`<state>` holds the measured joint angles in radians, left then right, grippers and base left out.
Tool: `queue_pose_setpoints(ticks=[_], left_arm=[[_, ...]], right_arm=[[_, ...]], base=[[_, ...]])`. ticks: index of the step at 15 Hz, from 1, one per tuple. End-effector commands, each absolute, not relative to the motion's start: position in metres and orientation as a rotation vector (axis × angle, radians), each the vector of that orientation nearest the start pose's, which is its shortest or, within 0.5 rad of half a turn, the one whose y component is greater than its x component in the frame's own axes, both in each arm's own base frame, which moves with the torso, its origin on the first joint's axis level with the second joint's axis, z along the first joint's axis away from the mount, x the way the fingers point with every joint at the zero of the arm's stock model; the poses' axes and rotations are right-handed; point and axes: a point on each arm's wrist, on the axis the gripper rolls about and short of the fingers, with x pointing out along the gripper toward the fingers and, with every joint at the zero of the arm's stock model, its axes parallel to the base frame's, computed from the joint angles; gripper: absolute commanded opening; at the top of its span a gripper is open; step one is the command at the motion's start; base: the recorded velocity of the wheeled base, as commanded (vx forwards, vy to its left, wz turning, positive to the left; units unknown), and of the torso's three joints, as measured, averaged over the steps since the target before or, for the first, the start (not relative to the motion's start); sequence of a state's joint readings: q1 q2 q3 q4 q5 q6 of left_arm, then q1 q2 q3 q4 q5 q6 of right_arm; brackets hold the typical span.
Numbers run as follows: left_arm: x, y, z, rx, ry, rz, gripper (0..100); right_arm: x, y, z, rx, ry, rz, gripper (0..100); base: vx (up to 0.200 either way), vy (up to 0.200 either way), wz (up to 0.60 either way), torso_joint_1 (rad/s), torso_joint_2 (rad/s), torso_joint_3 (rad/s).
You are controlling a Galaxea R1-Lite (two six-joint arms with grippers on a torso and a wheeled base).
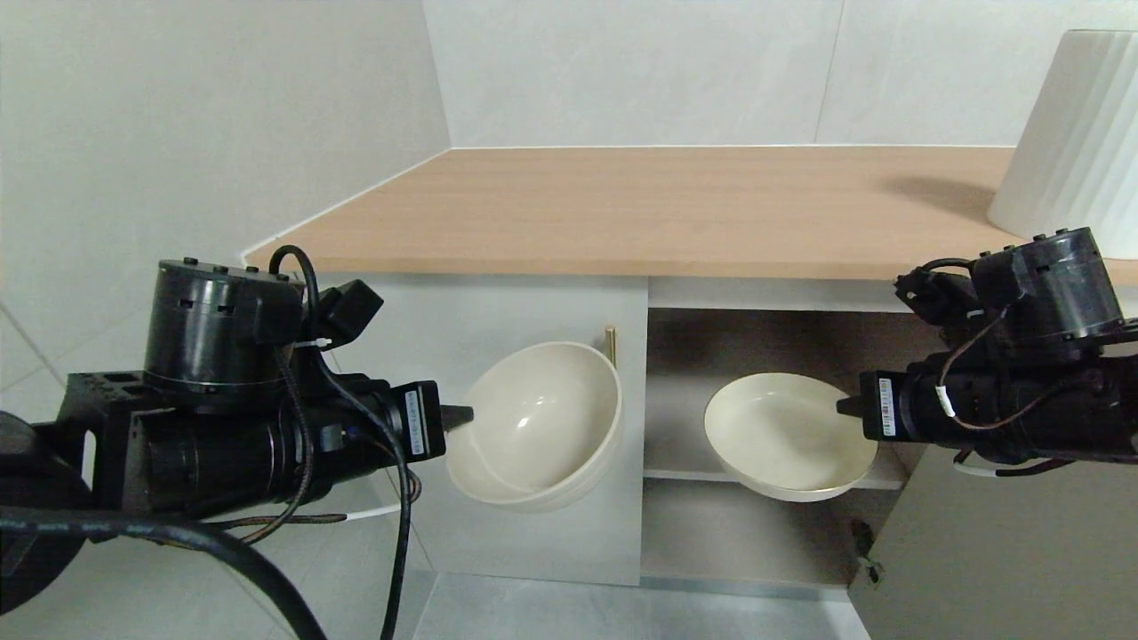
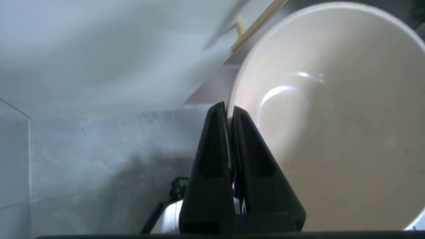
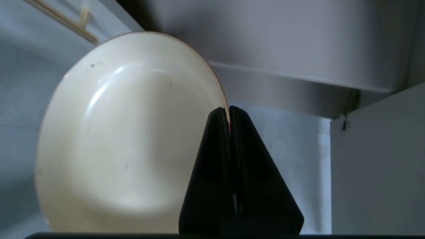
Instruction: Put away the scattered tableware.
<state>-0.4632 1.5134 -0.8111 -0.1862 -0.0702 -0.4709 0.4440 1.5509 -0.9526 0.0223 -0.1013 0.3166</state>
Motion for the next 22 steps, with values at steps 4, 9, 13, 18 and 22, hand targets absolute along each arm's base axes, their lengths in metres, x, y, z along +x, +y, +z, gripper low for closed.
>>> queue_pose_setpoints(ticks=[4,9,13,18,22], left_arm=[[0.227,-0.115,0.194,-0.348,0.620,-0.389,0],[0.227,-0.115,0.193,-0.344,0.624,-0.389,0],[0.229,-0.117,0.188,-0.338,0.643,-0.386,0],[0.231,-0.117,0.186,-0.336,0.652,-0.384,0],[0.231,-0.117,0.186,-0.336,0.652,-0.384,0]], right_arm=[[0.240,0.112,0.202,0.130,0.651,0.233,0],[0.255,0.121,0.183,0.089,0.699,0.237,0],[0.289,0.137,0.142,0.082,0.729,0.202,0],[0.324,0.147,0.089,0.123,0.750,0.129,0],[0.352,0.141,0.042,0.109,0.715,0.020,0]], base=[[0.000,0.000,0.00,-0.030,0.17,0.117],[0.000,0.000,0.00,0.000,0.00,0.000],[0.000,0.000,0.00,0.000,0.00,0.000],[0.000,0.000,0.00,0.000,0.00,0.000],[0.000,0.000,0.00,0.000,0.00,0.000]])
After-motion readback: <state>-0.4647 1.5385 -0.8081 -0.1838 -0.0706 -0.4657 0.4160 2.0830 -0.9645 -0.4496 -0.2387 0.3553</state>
